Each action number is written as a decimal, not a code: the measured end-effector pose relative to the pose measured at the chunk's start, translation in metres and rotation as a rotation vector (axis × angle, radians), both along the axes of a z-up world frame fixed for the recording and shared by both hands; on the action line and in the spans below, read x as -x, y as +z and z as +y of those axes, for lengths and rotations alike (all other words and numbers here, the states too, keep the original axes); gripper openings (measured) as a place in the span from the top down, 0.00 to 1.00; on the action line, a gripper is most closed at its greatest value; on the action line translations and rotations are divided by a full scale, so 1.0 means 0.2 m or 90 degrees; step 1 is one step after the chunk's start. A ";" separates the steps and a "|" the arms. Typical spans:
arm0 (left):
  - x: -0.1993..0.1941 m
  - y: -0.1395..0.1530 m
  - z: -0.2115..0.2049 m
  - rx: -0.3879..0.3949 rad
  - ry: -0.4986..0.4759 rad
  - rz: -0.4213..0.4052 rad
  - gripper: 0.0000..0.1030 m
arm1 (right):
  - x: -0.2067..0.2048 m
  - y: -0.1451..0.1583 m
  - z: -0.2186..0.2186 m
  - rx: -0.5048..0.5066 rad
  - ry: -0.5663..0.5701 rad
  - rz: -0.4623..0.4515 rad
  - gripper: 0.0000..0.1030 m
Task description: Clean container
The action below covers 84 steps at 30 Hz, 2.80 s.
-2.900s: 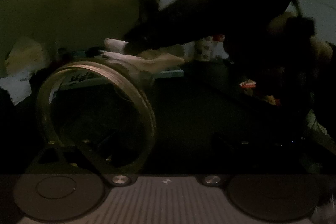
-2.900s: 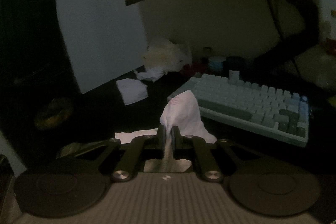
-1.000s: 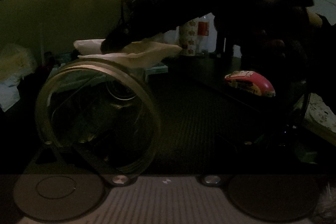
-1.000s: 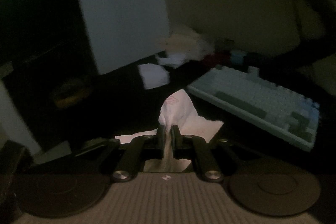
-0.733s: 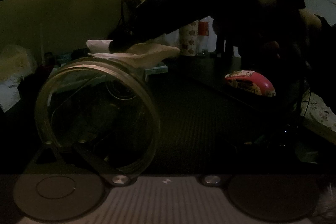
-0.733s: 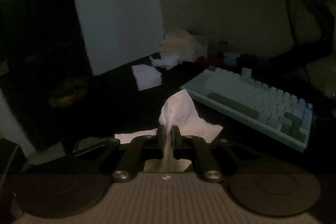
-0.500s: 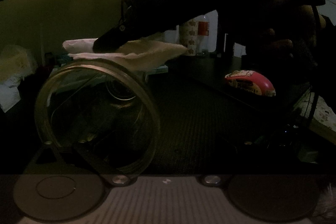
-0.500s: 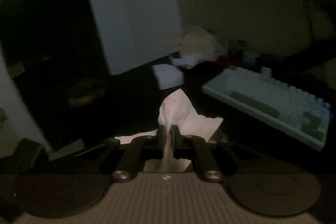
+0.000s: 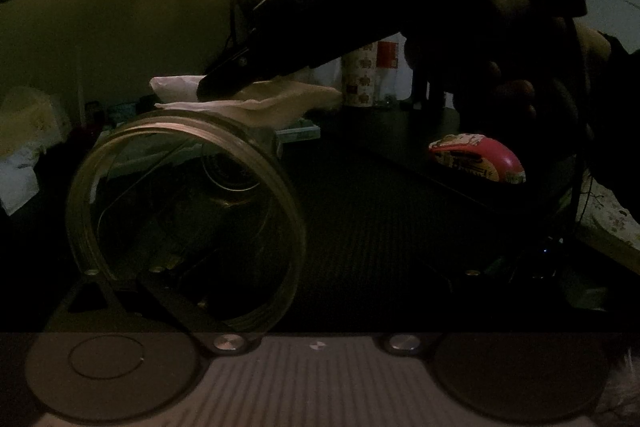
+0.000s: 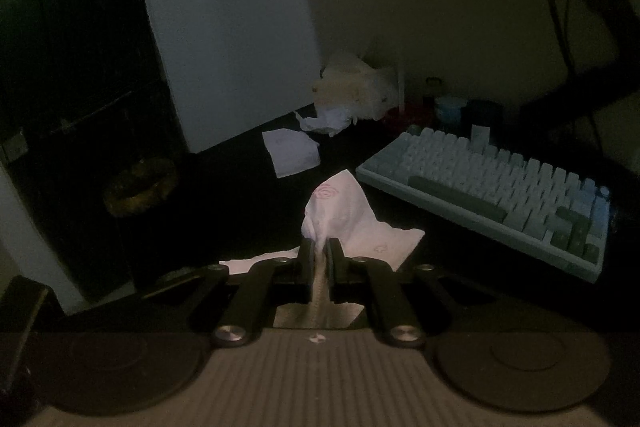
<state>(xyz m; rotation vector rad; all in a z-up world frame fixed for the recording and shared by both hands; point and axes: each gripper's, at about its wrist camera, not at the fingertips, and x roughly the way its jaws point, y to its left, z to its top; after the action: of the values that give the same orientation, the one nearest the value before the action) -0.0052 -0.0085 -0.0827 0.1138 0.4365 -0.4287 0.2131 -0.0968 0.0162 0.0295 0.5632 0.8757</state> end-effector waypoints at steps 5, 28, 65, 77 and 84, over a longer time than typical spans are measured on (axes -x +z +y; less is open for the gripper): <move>0.00 0.00 0.00 -0.001 0.002 -0.003 0.02 | 0.01 0.00 0.00 0.004 -0.003 -0.004 0.91; -0.01 0.00 0.04 0.015 0.011 0.003 0.01 | 0.02 0.01 0.03 0.004 0.039 -0.012 0.92; -0.09 0.09 0.43 0.285 0.049 0.029 0.92 | 0.05 0.10 -0.13 -0.060 -0.084 -0.075 0.94; 0.08 0.11 0.38 0.192 0.014 -0.006 0.58 | 0.20 0.00 -0.02 -0.051 -0.027 -0.053 0.94; 0.07 0.01 0.35 0.101 0.014 -0.006 0.30 | 0.17 -0.05 0.01 -0.040 -0.050 -0.061 0.94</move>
<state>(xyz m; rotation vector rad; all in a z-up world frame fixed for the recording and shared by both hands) -0.0183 0.0607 -0.0815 -0.0432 0.3932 -0.4388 0.1787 -0.0955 0.0064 0.0659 0.4415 0.8141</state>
